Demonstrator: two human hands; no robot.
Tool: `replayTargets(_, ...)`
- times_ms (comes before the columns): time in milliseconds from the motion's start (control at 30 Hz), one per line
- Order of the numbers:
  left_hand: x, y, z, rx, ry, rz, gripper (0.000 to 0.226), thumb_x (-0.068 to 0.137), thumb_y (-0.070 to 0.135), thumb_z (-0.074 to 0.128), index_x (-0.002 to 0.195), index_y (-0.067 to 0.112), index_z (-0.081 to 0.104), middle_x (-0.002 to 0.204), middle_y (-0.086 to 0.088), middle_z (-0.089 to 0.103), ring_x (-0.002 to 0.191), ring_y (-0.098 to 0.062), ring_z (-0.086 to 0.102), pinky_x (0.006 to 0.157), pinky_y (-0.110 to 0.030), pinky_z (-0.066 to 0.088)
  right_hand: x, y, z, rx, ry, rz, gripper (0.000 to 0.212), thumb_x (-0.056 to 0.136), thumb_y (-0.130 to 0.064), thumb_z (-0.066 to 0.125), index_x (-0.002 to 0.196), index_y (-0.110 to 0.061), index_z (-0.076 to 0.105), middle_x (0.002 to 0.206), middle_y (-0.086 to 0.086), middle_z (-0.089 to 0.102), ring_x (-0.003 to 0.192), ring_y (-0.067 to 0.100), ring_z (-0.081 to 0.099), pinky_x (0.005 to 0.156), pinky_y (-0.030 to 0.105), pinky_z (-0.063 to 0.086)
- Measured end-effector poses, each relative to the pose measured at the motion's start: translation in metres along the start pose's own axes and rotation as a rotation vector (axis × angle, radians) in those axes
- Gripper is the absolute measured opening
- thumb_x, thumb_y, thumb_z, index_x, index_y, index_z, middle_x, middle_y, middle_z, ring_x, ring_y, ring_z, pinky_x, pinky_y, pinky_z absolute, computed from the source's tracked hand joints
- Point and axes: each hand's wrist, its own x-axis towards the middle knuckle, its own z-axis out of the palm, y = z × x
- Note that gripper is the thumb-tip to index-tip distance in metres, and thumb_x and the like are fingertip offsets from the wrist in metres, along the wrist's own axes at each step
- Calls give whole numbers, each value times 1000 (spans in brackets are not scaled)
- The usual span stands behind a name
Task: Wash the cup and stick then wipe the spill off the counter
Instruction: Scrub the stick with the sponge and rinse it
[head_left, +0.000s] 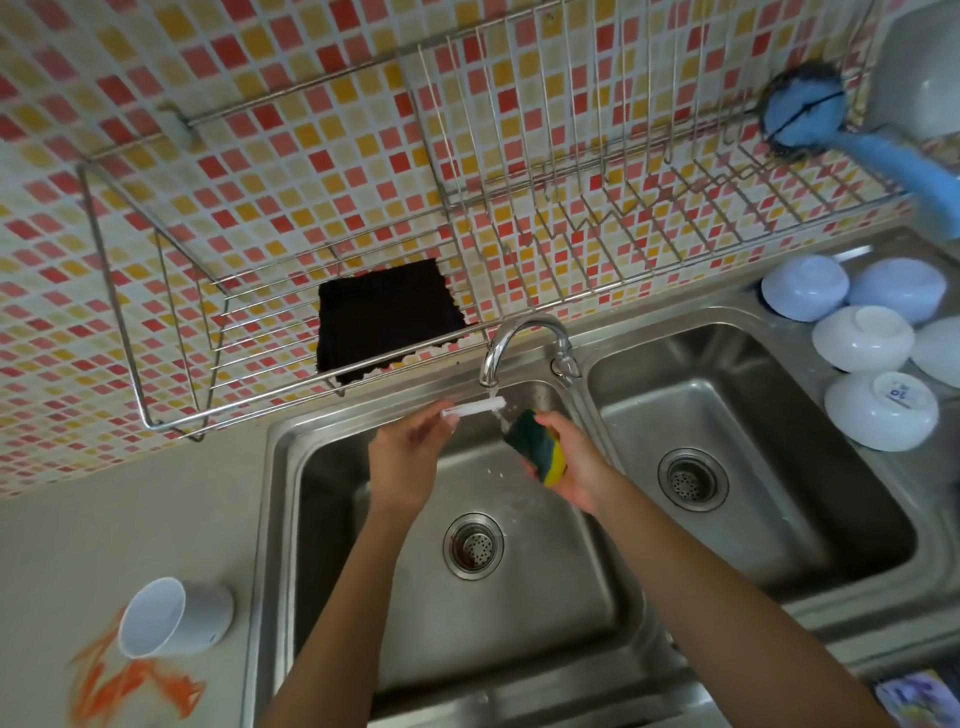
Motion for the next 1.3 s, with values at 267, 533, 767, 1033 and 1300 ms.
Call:
replayTargets(267,-17,-33,-32,44,102,-124,26,86,27,71,111,21,72,97,7,75,94,-6,68,94,-31,52,1,-20,37,-81,-150,-48,24,95,3,51,118,-4,53,115,26,64,76,24,70,45,22,46)
replayTargets(533,-23,-45,-36,65,110,-169,30,88,26,69,116,17,70,104,0,73,101,-13,66,97,-35,50,-5,-28,51,-578,-88,-258,23,97,-24,58,102,-4,67,67,2,63,37,2,41,36,16,27)
replayTargets(767,-21,-46,-35,65,96,-187,33,88,28,69,118,16,69,109,-2,73,102,-13,66,99,-38,50,-4,-24,57,-1091,5,-486,48,101,-47,40,80,-8,58,66,2,53,67,22,62,72,42,53)
replayTargets(1033,-23,-46,-31,103,74,-168,32,89,25,66,120,15,67,112,-3,71,103,-14,65,99,-38,50,-2,-25,49,-1264,-37,-594,37,102,-38,42,104,-9,64,100,3,69,93,19,65,88,38,51)
replayTargets(1300,-18,-43,-17,134,34,-140,28,89,23,67,116,16,70,109,-1,73,98,-9,65,97,-33,50,-4,-32,33,-1363,21,-658,50,105,-41,29,76,-11,57,65,0,54,60,15,53,65,31,41)
